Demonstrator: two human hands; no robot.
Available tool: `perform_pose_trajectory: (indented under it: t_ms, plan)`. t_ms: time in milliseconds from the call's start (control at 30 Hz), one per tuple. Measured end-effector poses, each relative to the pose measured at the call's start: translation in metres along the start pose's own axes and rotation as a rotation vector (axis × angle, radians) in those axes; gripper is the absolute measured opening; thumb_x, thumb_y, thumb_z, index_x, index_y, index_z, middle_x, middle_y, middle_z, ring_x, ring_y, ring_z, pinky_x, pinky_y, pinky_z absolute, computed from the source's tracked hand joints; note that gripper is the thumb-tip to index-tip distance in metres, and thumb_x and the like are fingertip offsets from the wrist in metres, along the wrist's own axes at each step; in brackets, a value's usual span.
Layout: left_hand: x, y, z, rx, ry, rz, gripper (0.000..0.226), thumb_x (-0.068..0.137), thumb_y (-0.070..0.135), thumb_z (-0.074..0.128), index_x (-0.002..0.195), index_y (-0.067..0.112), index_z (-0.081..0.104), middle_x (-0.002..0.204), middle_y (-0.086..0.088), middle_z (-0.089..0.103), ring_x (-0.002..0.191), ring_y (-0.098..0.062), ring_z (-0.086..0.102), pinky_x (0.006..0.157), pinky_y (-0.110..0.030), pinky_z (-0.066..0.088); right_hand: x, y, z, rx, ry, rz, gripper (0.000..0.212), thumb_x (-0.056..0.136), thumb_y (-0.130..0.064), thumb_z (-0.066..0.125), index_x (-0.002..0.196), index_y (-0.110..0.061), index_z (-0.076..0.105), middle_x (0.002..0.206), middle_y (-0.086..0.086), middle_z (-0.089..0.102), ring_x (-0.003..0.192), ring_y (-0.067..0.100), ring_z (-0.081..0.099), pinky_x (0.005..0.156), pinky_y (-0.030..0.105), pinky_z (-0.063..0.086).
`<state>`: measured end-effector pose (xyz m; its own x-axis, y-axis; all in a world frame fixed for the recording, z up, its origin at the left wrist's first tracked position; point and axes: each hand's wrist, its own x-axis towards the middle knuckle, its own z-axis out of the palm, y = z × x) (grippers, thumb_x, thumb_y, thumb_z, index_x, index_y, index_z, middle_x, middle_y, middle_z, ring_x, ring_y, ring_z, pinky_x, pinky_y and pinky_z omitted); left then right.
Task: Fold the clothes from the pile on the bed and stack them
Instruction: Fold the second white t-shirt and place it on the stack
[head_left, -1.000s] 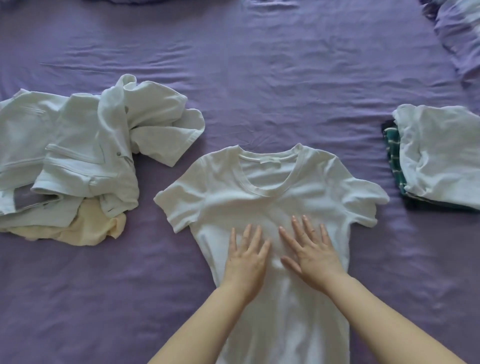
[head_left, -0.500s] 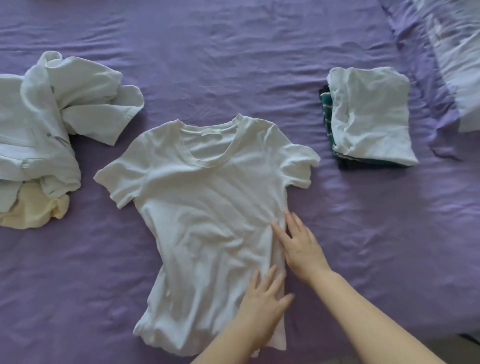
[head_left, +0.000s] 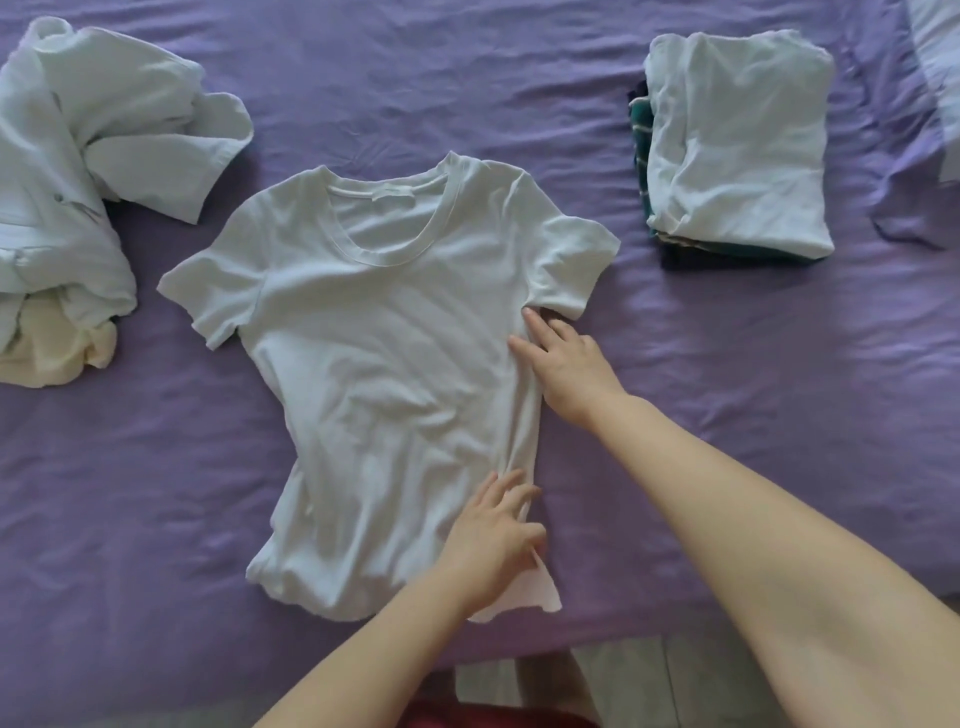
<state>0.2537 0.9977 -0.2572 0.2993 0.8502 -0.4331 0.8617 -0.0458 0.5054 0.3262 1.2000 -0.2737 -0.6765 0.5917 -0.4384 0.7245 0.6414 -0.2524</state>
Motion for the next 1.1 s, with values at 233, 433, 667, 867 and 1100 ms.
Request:
perform_pose_trajectory:
  t_ms: [233,433,667,867,1100]
  plan:
    - [0.008,0.027,-0.003,-0.313,0.148,-0.283,0.017,0.08,0.045,0.066,0.093,0.038,0.072,0.149,0.007,0.032,0.143,-0.018,0.01,0.113,-0.034,0.011,-0.006,-0.005,0.009,0.3,0.091,0.058,0.054,0.092,-0.011,0.048,0.143,-0.026,0.034,0.157,0.01,0.006,0.123,0.032,0.034,0.097,0.045,0.042]
    - [0.025,0.05,-0.004,-0.298,0.047,-0.115,0.019,0.084,0.045,0.061,0.1,0.038,0.069,0.154,0.004,0.024,0.146,-0.019,0.001,0.114,-0.05,-0.008,0.002,-0.003,0.007,0.349,0.084,0.086,0.058,0.088,-0.001,0.046,0.141,-0.023,0.039,0.155,0.013,0.015,0.13,0.033,0.032,0.102,0.04,0.038]
    - [0.05,0.068,0.004,-0.414,-0.046,-0.116,0.025,0.084,0.04,0.065,0.108,0.037,0.068,0.159,0.003,0.012,0.146,-0.023,-0.011,0.116,-0.051,-0.005,-0.004,0.018,0.005,0.292,0.164,0.117,0.067,0.083,0.0,0.046,0.145,-0.016,0.029,0.154,0.002,0.02,0.11,0.033,0.041,0.092,0.045,0.043]
    - [0.05,0.065,0.009,-0.446,0.109,-0.165,0.038,0.081,0.012,0.061,0.114,0.03,0.067,0.154,-0.004,0.024,0.145,-0.025,0.008,0.117,-0.036,0.01,-0.028,0.01,0.021,0.192,0.167,0.087,0.073,0.081,-0.012,0.055,0.147,-0.024,0.026,0.158,0.01,0.004,0.116,0.031,0.038,0.095,0.042,0.036]
    - [0.009,0.001,-0.009,-0.37,0.43,-0.545,0.038,0.077,-0.006,0.052,0.109,0.009,0.066,0.118,-0.009,0.053,0.111,-0.026,0.048,0.085,-0.028,0.044,-0.057,-0.024,0.04,0.02,0.271,0.146,0.055,0.073,-0.002,0.065,0.127,-0.013,0.057,0.149,0.022,0.03,0.136,0.041,0.031,0.102,0.053,0.036]
